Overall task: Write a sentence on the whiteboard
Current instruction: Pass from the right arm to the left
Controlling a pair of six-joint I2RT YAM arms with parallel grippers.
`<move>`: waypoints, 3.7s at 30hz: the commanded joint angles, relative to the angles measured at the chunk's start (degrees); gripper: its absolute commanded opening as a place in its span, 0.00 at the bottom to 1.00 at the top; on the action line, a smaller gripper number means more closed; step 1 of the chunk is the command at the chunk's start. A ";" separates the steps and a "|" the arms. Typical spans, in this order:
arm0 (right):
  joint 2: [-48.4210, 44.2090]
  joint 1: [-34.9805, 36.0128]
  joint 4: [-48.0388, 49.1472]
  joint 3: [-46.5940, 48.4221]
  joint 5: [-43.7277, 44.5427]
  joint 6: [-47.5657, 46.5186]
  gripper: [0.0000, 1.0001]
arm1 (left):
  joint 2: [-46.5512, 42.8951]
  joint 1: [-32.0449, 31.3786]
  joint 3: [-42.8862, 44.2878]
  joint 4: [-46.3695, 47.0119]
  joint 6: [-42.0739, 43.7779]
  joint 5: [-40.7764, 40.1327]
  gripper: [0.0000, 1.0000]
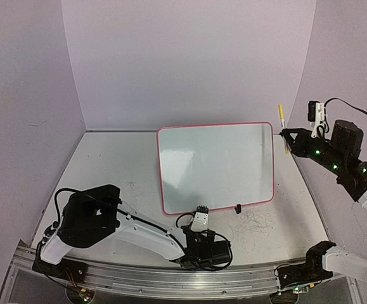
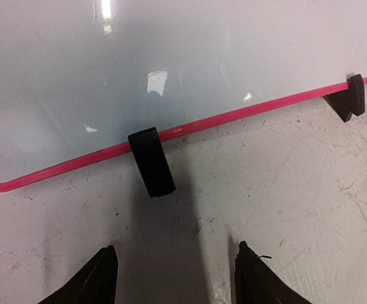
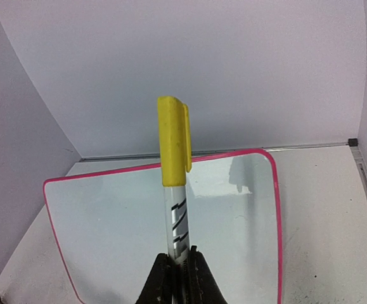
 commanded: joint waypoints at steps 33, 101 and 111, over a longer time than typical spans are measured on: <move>21.62 26.46 24.40 -7.98 -27.47 -3.56 0.00 | -58.70 25.27 -32.22 38.03 19.63 68.39 0.78; 12.81 26.89 55.97 -26.15 -15.51 27.27 0.98 | -59.60 28.67 -33.00 45.55 16.02 68.79 0.00; 24.71 27.36 80.83 -21.52 -25.72 38.61 0.83 | -59.92 28.70 -34.14 52.60 12.09 70.55 0.00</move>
